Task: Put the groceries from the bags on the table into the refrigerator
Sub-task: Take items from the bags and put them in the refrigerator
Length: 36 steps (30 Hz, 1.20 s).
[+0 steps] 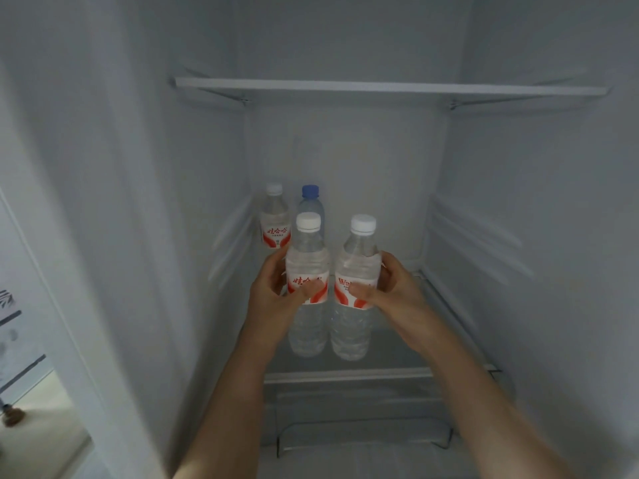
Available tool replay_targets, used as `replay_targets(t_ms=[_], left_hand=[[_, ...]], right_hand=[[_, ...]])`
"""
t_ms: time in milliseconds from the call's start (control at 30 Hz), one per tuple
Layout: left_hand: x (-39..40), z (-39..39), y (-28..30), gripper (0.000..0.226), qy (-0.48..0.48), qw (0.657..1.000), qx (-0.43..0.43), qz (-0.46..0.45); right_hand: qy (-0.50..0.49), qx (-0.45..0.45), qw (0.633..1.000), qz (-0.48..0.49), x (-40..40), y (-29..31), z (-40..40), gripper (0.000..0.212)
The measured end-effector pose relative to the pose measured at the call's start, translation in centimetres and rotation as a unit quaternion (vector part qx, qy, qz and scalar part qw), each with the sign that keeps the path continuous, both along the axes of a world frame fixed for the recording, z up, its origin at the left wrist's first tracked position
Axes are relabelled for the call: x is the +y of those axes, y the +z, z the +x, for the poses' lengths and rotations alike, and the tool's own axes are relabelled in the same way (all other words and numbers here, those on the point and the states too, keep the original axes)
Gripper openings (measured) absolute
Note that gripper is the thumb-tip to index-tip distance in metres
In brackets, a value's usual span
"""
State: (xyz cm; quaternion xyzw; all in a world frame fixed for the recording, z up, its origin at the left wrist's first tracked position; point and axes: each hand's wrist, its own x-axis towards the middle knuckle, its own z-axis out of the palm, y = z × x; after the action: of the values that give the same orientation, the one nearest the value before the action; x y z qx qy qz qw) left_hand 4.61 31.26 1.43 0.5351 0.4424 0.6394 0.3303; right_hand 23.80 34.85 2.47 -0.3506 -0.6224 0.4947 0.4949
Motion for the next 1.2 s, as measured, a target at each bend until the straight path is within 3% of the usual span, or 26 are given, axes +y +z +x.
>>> replay_targets(t_ms=[167,233,300,500,700,833,1033,1200], left_hand=[[-1.3,0.9,-0.9,0.086,0.04,0.997,0.063,0.005],[-1.7,1.7,-1.8,0.098,0.063,0.993,0.098,0.002],[-1.7,2.3,-3.0,0.095,0.088,0.987,0.133,0.009],[-1.1,2.8,-4.5,0.093,0.122,0.984,0.131,-0.014],[2.1,4.4,-5.1,0.076,0.111,0.989,0.099,-0.01],[4.7,4.7,-5.4,0.079,0.101,0.987,0.125,-0.01],[8.0,5.8,-4.9,0.106,0.142,0.968,0.208,-0.02],[10.1,6.7,-4.3,0.102,0.164,0.956,0.24,-0.025]], right_hand=[[-0.143,-0.042,0.987,0.054,-2.2,-1.7,-1.0,0.069],[-0.2,-0.083,0.972,0.09,-3.5,-3.2,-2.2,0.078],[-0.223,-0.117,0.961,0.117,-4.3,-4.7,-3.2,0.089],[-0.236,-0.178,0.946,0.134,-3.9,-6.3,-3.6,0.091],[-0.239,-0.165,0.948,0.128,-1.9,-6.2,-2.3,0.088],[-0.243,-0.161,0.95,0.117,0.5,-6.0,-1.3,0.087],[-0.253,-0.135,0.954,0.092,4.2,-5.8,-0.4,0.088],[-0.242,-0.135,0.957,0.091,7.1,-5.6,0.3,0.087]])
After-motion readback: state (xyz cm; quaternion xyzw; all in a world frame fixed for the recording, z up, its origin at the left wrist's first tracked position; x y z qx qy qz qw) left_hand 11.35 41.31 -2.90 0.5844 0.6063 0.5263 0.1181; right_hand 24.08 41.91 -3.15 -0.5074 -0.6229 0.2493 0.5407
